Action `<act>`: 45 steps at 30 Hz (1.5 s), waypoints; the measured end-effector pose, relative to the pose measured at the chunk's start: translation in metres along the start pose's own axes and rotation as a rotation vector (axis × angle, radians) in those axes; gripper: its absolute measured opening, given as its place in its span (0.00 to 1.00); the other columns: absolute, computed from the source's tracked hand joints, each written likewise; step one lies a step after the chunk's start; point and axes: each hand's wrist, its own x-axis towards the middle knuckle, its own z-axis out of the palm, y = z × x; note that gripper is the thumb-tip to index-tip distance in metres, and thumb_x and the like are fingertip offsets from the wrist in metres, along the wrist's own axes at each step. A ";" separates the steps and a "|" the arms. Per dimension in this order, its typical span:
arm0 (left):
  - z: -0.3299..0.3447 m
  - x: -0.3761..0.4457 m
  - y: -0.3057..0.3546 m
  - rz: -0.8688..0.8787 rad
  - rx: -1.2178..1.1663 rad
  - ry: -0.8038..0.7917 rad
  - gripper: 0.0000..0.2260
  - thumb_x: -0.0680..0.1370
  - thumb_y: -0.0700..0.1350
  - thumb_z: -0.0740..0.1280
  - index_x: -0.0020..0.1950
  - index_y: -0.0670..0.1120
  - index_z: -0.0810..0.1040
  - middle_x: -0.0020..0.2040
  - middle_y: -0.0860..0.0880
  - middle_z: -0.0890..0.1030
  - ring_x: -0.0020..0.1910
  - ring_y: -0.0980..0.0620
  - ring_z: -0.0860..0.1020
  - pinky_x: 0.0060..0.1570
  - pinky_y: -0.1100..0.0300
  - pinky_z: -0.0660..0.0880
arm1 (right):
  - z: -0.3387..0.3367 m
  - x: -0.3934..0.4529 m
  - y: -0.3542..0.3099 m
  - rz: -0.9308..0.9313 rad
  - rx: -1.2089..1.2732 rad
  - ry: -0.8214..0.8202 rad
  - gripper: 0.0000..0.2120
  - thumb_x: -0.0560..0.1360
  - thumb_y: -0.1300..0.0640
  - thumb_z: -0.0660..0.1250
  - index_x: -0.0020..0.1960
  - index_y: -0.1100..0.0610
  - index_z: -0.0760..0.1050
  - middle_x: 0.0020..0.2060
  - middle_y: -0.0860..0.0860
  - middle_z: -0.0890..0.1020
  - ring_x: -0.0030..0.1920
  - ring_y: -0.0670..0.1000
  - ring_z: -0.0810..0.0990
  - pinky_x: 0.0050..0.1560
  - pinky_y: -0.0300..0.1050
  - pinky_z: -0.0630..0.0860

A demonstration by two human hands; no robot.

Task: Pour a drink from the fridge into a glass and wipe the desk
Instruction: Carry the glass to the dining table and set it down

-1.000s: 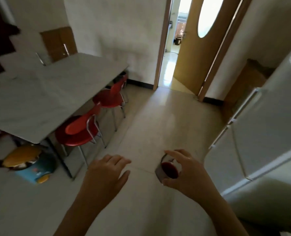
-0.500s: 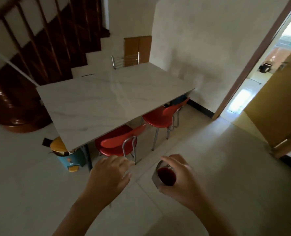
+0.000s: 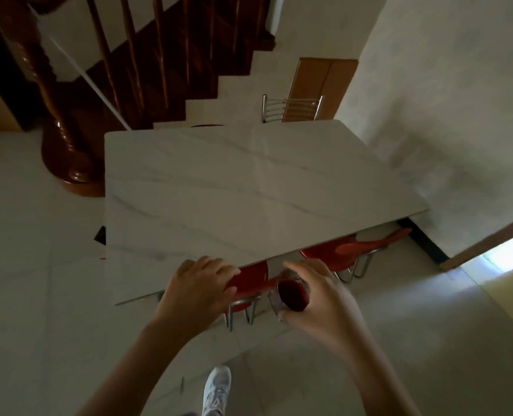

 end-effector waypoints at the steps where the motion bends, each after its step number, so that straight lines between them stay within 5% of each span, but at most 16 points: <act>1: 0.006 0.016 -0.005 -0.018 -0.013 -0.002 0.15 0.71 0.54 0.57 0.48 0.53 0.80 0.43 0.54 0.82 0.41 0.51 0.80 0.39 0.56 0.76 | -0.002 0.018 0.003 -0.007 -0.004 -0.003 0.32 0.65 0.44 0.71 0.67 0.43 0.66 0.62 0.41 0.70 0.56 0.45 0.75 0.51 0.44 0.75; 11: 0.051 0.133 -0.074 -0.169 -0.028 0.018 0.16 0.73 0.53 0.59 0.54 0.50 0.80 0.48 0.53 0.83 0.46 0.51 0.81 0.42 0.55 0.75 | 0.014 0.198 0.033 -0.108 -0.051 -0.052 0.31 0.64 0.47 0.72 0.66 0.45 0.67 0.60 0.44 0.71 0.53 0.50 0.77 0.48 0.48 0.78; 15: 0.086 0.157 -0.091 -0.301 -0.057 0.046 0.14 0.72 0.50 0.70 0.58 0.50 0.79 0.52 0.52 0.82 0.50 0.51 0.80 0.45 0.55 0.75 | 0.045 0.257 0.049 -0.137 -0.049 -0.106 0.32 0.63 0.50 0.72 0.65 0.45 0.67 0.60 0.44 0.70 0.53 0.52 0.76 0.46 0.48 0.77; 20: 0.147 0.178 -0.102 -0.468 -0.079 -0.075 0.21 0.72 0.52 0.71 0.64 0.50 0.75 0.63 0.50 0.78 0.60 0.49 0.76 0.51 0.53 0.76 | 0.085 0.311 0.073 -0.171 -0.054 -0.203 0.32 0.65 0.50 0.73 0.66 0.46 0.66 0.60 0.46 0.70 0.55 0.51 0.75 0.47 0.46 0.78; 31: 0.224 0.195 -0.123 -0.697 -0.079 -0.258 0.28 0.68 0.54 0.74 0.66 0.53 0.72 0.69 0.47 0.72 0.67 0.42 0.71 0.53 0.37 0.74 | 0.135 0.370 0.095 -0.166 -0.037 -0.303 0.32 0.64 0.53 0.72 0.66 0.46 0.66 0.62 0.47 0.69 0.56 0.54 0.74 0.47 0.48 0.75; 45: 0.232 0.195 -0.129 -0.719 -0.144 -0.207 0.26 0.71 0.50 0.72 0.67 0.56 0.70 0.69 0.48 0.71 0.68 0.43 0.65 0.55 0.39 0.72 | 0.154 0.394 0.094 -0.175 -0.029 -0.384 0.34 0.63 0.54 0.75 0.65 0.47 0.65 0.62 0.48 0.67 0.57 0.55 0.72 0.49 0.51 0.76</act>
